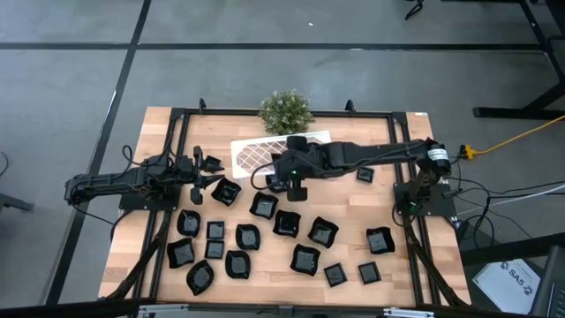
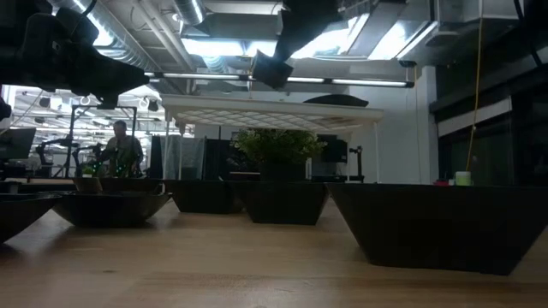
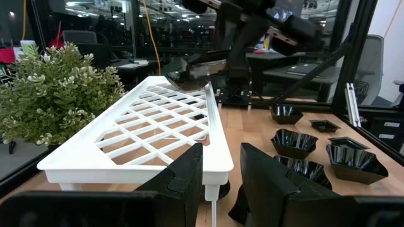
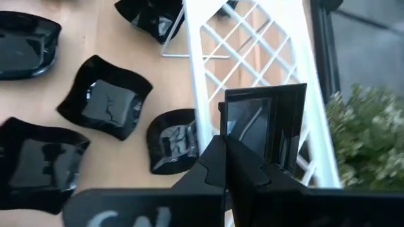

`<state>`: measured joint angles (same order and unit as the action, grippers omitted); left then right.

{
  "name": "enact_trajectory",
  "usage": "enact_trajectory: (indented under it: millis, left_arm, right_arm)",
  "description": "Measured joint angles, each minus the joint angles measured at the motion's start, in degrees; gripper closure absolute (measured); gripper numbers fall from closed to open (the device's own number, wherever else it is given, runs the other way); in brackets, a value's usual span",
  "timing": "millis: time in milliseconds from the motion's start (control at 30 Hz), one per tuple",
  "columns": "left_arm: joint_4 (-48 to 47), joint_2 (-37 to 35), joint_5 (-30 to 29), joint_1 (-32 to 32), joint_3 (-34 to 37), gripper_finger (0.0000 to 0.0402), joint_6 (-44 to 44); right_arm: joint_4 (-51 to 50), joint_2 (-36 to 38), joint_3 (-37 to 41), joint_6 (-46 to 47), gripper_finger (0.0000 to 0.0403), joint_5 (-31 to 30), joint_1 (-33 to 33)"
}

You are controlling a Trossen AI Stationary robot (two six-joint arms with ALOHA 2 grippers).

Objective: Pick & Place Mini shaped plates
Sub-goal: Put the square plate on the shelf

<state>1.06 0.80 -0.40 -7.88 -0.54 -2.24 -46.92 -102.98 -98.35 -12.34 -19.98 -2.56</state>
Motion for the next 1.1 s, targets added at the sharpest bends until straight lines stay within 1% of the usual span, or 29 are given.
enact_trajectory:
  millis: [233,533,667,1100]
  left_arm:
    - [0.0,0.0,0.0,0.0,0.0,0.0302,0.0]
    - [0.0,0.0,0.0,0.0,0.0,0.0302,0.0]
    - [0.0,0.0,0.0,0.0,0.0,0.0302,0.0]
    - [0.0,0.0,0.0,0.0,0.0,0.0302,0.0]
  right_arm:
    - [1.1,0.0,0.3,-1.4,0.0401,0.5,3.0]
    - [5.6,0.0,5.4,-1.5,0.0399,0.5,5.0]
    - [6.0,-0.1,6.0,-1.6,0.0397,0.1,5.1]
    - [6.0,0.0,5.9,0.1,0.0363,0.1,5.0]
